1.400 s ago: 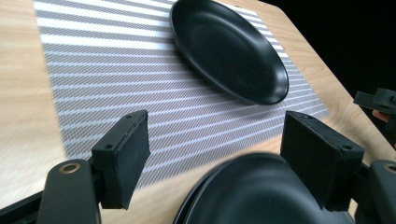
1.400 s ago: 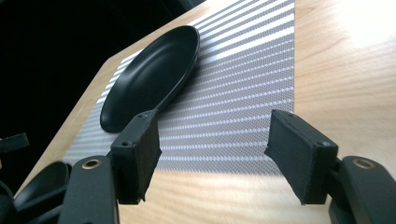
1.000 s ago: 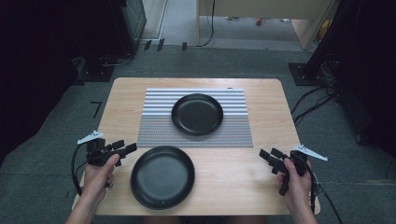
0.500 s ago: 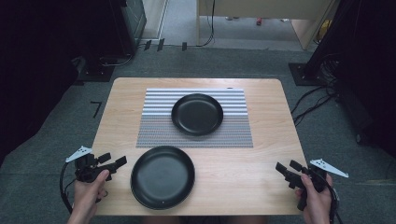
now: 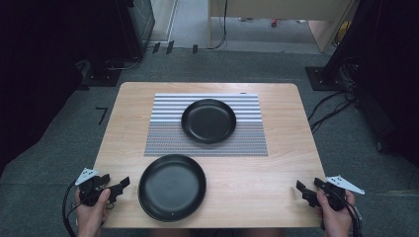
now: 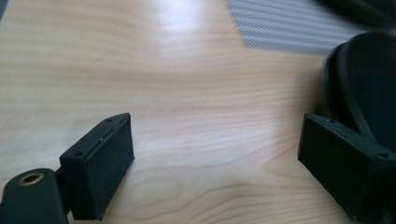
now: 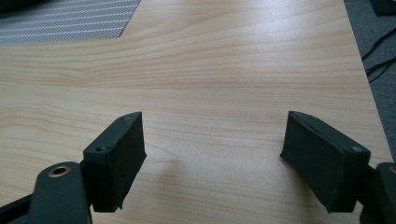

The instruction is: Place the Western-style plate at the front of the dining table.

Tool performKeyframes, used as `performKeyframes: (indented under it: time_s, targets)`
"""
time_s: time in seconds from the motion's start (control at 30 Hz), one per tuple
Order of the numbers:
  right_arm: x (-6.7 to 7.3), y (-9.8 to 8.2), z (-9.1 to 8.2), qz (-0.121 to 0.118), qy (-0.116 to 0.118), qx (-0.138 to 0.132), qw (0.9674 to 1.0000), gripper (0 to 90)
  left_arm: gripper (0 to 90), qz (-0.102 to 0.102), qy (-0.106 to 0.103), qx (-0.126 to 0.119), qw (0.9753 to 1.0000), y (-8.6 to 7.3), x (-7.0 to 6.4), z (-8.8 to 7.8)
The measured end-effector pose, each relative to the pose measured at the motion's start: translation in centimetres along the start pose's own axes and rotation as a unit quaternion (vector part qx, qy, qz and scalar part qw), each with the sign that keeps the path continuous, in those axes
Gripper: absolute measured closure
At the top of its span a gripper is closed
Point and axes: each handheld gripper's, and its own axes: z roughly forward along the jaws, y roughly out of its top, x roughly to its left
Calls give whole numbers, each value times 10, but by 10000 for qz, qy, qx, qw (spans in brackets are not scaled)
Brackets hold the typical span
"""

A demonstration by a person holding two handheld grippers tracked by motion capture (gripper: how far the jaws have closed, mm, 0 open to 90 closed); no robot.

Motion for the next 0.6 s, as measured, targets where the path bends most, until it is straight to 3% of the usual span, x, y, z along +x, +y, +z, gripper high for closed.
performKeyframes:
  time_s: [0.1, 0.2, 0.27, 0.3, 0.33, 0.37, 0.4, 0.43, 0.6]
  targets:
    - [3, 1, 2, -167, -104, 48, 9998, 203, 108, 76, 95, -1, 9999, -1, 0, 0]
    - [5, 2, 4, -271, -148, 82, 9995, 202, 108, 364, 306, 39, 9989, -2, -7, 3]
    - [7, 2, 5, -358, -192, 102, 9991, 201, 108, 648, 526, 100, 9965, -4, -14, 6]
    - [7, 2, 5, -358, -192, 102, 9991, 201, 108, 648, 526, 100, 9965, -4, -14, 6]
    - [11, 2, 7, -539, -350, 165, 9978, 196, 109, 957, 804, 184, 9920, -6, -21, 10]
    - [11, 2, 7, -539, -350, 165, 9978, 196, 109, 957, 804, 184, 9920, -6, -21, 10]
    - [19, 1, 9, -817, -585, 270, 9946, 172, 109, 1115, 952, 248, 9889, -7, -25, 12]
    - [19, 1, 9, -817, -585, 270, 9946, 172, 109, 1186, 999, 274, 9875, -7, -27, 13]
    - [21, 1, 11, -900, -530, 331, 9940, 137, 122, 1152, 958, 248, 9884, -7, -26, 12]
